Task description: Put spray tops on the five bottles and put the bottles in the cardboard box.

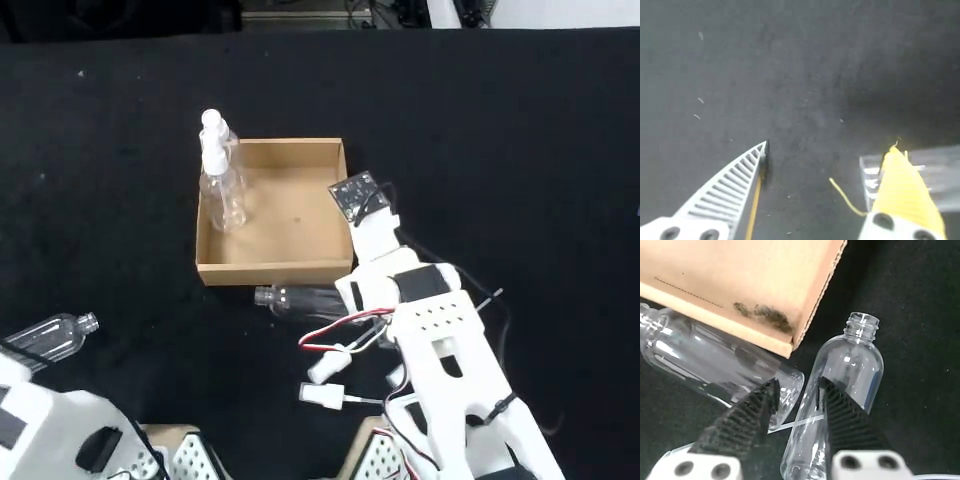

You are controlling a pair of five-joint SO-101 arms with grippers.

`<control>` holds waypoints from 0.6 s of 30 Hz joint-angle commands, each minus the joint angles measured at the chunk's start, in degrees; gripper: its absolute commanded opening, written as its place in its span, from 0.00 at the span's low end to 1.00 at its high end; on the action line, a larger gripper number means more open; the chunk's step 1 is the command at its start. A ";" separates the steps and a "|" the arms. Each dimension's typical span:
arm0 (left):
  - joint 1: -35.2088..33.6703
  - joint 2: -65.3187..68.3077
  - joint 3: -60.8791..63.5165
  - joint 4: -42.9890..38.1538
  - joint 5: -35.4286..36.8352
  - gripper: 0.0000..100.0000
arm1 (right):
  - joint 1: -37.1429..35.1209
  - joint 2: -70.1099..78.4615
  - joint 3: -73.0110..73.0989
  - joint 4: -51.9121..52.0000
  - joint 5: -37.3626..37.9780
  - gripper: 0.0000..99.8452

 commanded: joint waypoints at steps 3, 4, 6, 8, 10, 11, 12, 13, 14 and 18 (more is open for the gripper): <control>6.81 -8.35 -5.58 14.77 -23.82 0.33 | -0.79 -1.63 0.13 -1.41 -0.35 0.11; 7.25 -8.53 -5.58 17.23 -28.84 0.33 | -0.79 -1.63 0.13 -1.41 -0.35 0.11; 8.48 -8.53 -5.58 22.33 -38.68 0.33 | -0.79 -1.63 0.13 -1.41 -0.35 0.11; 9.54 -8.44 -5.49 25.58 -45.45 0.33 | -0.79 -1.63 0.13 -1.41 -0.35 0.11; 10.59 -8.44 -4.26 25.58 -48.35 0.33 | -0.79 -1.63 0.13 -1.41 -0.35 0.11; 10.95 -8.44 -2.95 24.18 -48.62 0.33 | -0.79 -1.63 0.13 -1.41 -0.35 0.11; 11.30 -8.44 -1.27 22.59 -48.79 0.33 | -0.79 -1.63 0.13 -1.41 -0.35 0.11; 11.74 -8.44 0.75 21.01 -48.88 0.33 | -0.79 -1.63 0.13 -1.41 -0.35 0.11; 12.00 -8.44 2.77 19.25 -48.97 0.33 | -0.79 -1.63 0.13 -1.41 -0.35 0.11; 12.88 -8.44 9.71 10.99 -49.05 0.33 | -0.79 -1.63 0.13 -1.41 -0.35 0.11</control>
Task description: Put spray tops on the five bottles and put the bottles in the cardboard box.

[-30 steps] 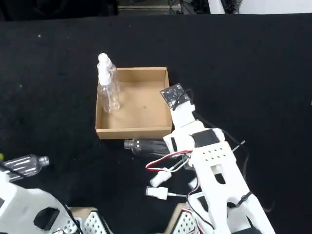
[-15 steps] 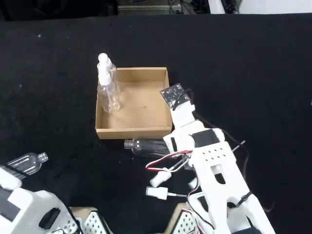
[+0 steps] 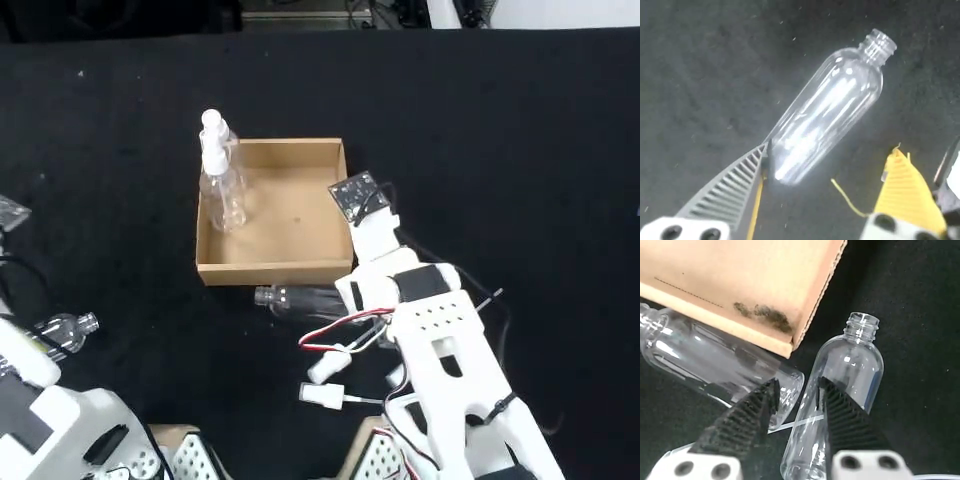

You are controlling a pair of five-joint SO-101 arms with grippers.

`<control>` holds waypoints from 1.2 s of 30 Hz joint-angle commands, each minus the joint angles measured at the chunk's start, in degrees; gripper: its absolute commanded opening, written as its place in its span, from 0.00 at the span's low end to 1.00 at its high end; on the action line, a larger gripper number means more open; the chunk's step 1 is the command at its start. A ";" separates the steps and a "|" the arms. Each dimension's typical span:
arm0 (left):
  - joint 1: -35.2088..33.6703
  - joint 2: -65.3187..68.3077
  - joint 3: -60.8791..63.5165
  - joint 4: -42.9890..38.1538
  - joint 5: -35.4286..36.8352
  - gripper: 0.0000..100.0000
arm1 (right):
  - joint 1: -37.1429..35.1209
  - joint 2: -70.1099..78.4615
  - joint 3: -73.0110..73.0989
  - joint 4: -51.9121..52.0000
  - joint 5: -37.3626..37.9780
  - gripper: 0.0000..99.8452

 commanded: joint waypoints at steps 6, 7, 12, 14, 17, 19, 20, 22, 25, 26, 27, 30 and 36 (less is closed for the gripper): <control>1.80 -3.08 12.35 -16.97 -17.14 0.33 | -0.79 -1.63 0.13 -1.41 -0.35 0.11; 1.80 -3.08 14.20 -18.55 -17.14 0.33 | -0.79 -1.63 0.13 -1.41 -0.35 0.11; 1.89 -3.25 21.58 -27.16 -16.70 0.33 | -0.79 -1.63 0.13 -1.41 -0.35 0.11; 1.54 -3.69 23.34 -28.66 -16.70 0.33 | -0.79 -1.63 0.13 -1.41 -0.35 0.11; 0.22 -3.78 24.22 -28.57 -16.62 0.33 | -0.79 -1.63 0.13 -1.41 -0.35 0.11; -0.92 -3.78 24.04 -27.43 -16.62 0.33 | -0.79 -1.63 0.13 -1.41 -0.35 0.11; -1.27 -3.78 23.78 -26.29 -16.62 0.33 | -0.79 -1.63 0.13 -1.41 -0.35 0.11; -1.89 -3.78 23.60 -23.56 -16.62 0.33 | -0.79 -1.63 0.13 -1.41 -0.35 0.11; -1.89 -3.78 23.60 -19.34 -16.62 0.29 | -0.79 -1.63 0.13 -1.41 -0.35 0.11; -1.89 -3.78 23.60 -17.93 -16.62 0.25 | -0.79 -1.54 0.13 -1.41 -0.35 0.11; -1.80 -3.78 23.60 -16.88 -16.62 0.21 | -0.79 -1.54 0.13 -1.41 -0.35 0.11; -1.89 -3.78 23.60 -14.68 -16.62 0.13 | -0.79 -1.45 0.13 -1.41 -0.35 0.11; -3.12 -6.95 23.60 -9.14 -15.12 0.13 | -0.79 -1.45 0.13 -1.41 -0.35 0.11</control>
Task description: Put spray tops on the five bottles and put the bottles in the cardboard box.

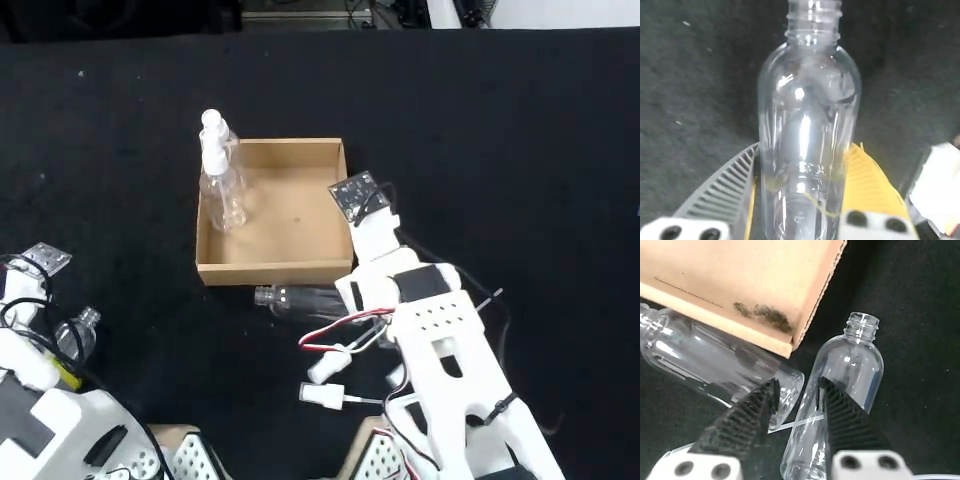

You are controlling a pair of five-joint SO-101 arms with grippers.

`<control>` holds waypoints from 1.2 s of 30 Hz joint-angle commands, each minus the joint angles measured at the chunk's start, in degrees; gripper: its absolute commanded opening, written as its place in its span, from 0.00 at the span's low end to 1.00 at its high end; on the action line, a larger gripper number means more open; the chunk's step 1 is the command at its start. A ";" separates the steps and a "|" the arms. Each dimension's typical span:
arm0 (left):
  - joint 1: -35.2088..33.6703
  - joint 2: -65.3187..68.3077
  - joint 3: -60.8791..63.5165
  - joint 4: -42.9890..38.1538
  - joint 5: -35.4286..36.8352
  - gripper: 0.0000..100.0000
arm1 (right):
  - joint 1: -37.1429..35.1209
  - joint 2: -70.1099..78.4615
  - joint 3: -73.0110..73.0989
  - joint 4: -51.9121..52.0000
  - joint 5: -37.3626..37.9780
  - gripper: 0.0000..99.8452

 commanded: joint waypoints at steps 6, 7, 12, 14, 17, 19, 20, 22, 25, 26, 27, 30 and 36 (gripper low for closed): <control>-0.66 -14.42 0.13 3.16 5.01 0.13 | -0.79 -1.54 0.13 -1.32 -0.35 0.11; -0.57 -14.77 1.10 1.67 10.37 0.13 | -0.79 -1.63 0.13 -1.32 -0.35 0.11; -0.48 -14.86 3.74 -5.10 33.85 0.13 | -0.79 -1.63 0.13 -1.32 -0.35 0.11; -0.48 -14.86 3.74 -5.80 37.54 0.14 | -0.79 -1.63 0.13 -1.32 -0.35 0.11; -0.57 -14.86 3.56 -5.10 39.91 0.19 | -0.97 -1.71 0.75 -1.41 -0.35 0.11; -0.84 -14.86 3.82 -4.48 40.09 0.25 | -1.05 -1.71 1.27 -2.29 -0.35 0.11; -0.92 -14.86 4.09 -4.48 40.09 0.28 | -1.05 -1.71 1.54 -2.73 -0.35 0.11; -1.10 -14.86 3.74 -4.48 40.09 0.32 | -1.05 -1.71 1.71 -3.25 -0.35 0.11; -1.10 -15.21 2.59 -4.40 40.26 0.32 | -1.05 -1.71 1.89 -3.34 -0.35 0.11; -1.01 -15.21 1.80 -4.40 40.26 0.32 | -1.05 -1.71 1.89 -3.34 -0.35 0.11; -0.75 -14.95 0.92 -4.40 40.35 0.32 | -1.05 -1.71 1.89 -3.34 -0.35 0.11; -0.40 -14.86 -1.54 -4.75 40.18 0.32 | -1.05 -1.71 1.89 -3.34 -0.35 0.11; 4.79 -12.22 -10.07 1.67 42.55 0.32 | -1.05 -1.71 1.89 -3.34 -0.35 0.11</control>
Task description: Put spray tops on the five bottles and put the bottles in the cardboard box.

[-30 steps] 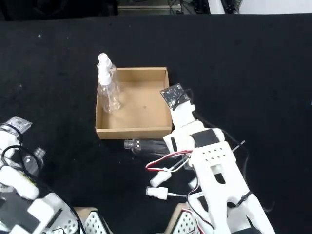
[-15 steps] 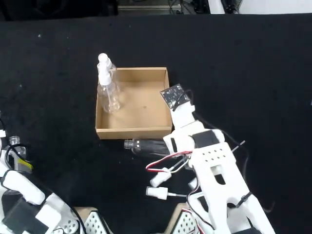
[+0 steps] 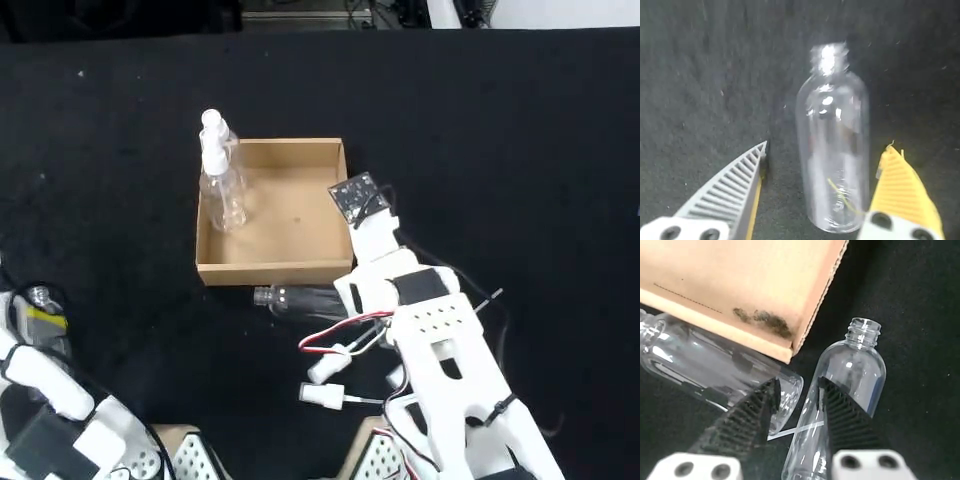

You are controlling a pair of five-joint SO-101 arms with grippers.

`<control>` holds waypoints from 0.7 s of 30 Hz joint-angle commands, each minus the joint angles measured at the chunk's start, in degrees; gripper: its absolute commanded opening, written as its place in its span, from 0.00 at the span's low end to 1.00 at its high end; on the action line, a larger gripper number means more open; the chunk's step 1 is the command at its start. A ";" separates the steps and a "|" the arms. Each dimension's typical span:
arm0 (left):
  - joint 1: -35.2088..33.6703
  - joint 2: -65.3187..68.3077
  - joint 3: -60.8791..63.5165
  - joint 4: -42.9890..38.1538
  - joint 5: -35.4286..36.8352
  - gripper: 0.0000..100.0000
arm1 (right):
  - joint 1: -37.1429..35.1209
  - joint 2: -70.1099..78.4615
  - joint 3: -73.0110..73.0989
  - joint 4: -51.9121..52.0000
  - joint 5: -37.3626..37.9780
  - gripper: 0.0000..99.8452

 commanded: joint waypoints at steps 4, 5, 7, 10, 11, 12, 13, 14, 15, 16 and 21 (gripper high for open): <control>5.05 7.30 -16.40 11.52 2.99 0.31 | -0.97 -1.63 0.13 -0.70 -0.26 0.11; 4.79 9.05 -17.63 11.52 2.99 0.30 | -0.97 -1.63 0.13 -0.62 -0.26 0.11; 3.91 11.60 -19.03 11.52 2.64 0.30 | -0.88 -1.63 0.13 -0.62 -0.26 0.11; 3.47 14.15 -19.21 11.52 0.00 0.31 | -0.79 -1.63 0.13 -0.62 -0.26 0.11; 3.47 14.95 -19.12 11.52 -0.44 0.30 | -0.88 -1.63 0.04 -0.62 -0.26 0.11; 3.47 15.30 -18.95 11.52 -0.53 0.30 | -0.88 -1.63 0.04 -0.62 -0.26 0.11; 3.38 15.65 -18.51 11.08 -0.70 0.30 | -0.88 -1.63 0.04 -0.62 -0.26 0.11; 3.38 15.82 -17.71 10.02 -0.44 0.30 | -0.88 -1.63 0.04 -0.62 -0.26 0.11; 3.38 15.82 -16.48 8.62 -0.44 0.30 | -0.88 -1.63 0.04 -0.62 -0.26 0.11; 3.38 15.74 -15.25 6.77 -0.35 0.30 | -0.88 -1.63 0.04 -0.62 -0.26 0.11; 3.12 15.65 -8.04 -1.23 -0.53 0.31 | -0.88 -1.63 0.04 -0.62 -0.26 0.11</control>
